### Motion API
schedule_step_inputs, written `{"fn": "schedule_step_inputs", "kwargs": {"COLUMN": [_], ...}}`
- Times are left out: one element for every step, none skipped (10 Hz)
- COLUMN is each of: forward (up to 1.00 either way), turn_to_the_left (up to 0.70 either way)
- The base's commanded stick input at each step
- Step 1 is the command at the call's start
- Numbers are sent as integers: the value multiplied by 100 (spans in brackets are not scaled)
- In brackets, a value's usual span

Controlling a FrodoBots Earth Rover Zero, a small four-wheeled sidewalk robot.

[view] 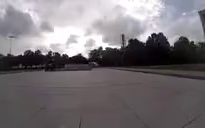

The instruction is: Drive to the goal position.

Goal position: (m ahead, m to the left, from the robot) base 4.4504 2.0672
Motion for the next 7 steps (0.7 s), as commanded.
{"fn": "schedule_step_inputs", "kwargs": {"forward": [70,70,70,70,70,70,70], "turn_to_the_left": [0,0,0,0,0,0,0]}}
